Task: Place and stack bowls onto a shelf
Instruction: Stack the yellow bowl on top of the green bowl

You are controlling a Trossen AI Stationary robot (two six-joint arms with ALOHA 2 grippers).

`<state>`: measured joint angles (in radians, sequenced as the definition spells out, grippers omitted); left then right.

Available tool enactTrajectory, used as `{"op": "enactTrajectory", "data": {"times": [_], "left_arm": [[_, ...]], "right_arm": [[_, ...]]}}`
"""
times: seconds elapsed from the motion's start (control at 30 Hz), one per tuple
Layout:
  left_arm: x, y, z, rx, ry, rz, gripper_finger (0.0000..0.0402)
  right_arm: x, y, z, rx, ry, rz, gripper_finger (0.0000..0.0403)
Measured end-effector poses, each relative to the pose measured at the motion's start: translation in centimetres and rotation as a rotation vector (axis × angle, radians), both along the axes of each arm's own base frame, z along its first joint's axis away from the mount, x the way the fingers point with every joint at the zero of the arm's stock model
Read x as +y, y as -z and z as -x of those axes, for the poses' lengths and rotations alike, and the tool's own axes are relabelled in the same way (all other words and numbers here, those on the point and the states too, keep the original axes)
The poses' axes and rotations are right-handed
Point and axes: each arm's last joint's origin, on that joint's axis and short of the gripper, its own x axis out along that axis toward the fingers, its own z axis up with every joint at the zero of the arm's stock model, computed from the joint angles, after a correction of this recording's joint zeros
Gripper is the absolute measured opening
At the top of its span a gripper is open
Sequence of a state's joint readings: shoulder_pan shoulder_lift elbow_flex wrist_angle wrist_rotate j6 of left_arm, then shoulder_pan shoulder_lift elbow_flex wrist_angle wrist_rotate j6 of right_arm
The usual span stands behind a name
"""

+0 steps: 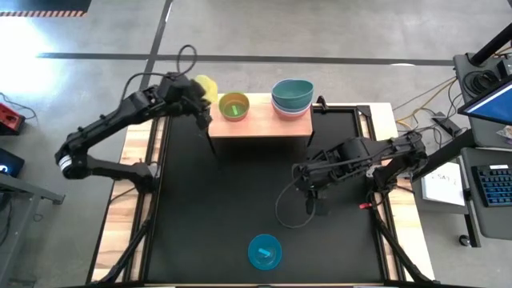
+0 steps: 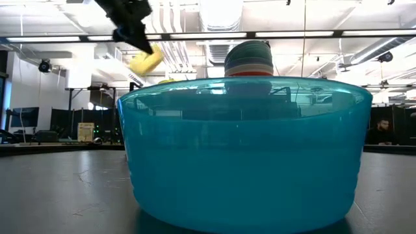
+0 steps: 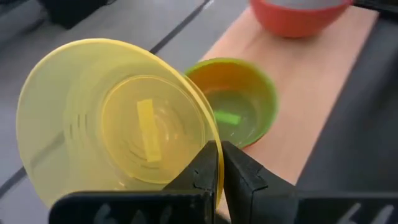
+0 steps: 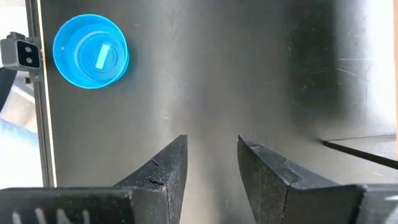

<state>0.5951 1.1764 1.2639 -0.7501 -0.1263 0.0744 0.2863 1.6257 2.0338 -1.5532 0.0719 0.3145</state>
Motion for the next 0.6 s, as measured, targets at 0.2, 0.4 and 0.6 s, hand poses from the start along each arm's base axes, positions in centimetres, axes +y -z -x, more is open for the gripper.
{"op": "enactTrajectory", "data": {"times": [0.2,0.4,0.6], "left_arm": [[0.5,0.4,-3.2,0.06,0.06,-0.027,0.0],[0.9,1.0,-4.7,0.009,0.085,-0.051,0.0],[0.7,2.2,-5.8,0.042,0.142,-0.03,0.0]], "right_arm": [[0.9,0.8,0.0,0.028,-0.005,0.0,0.0128],[2.6,1.8,0.4,0.069,-0.024,0.003,0.0128],[4.0,3.3,0.8,0.115,-0.057,0.018,0.0128]]}}
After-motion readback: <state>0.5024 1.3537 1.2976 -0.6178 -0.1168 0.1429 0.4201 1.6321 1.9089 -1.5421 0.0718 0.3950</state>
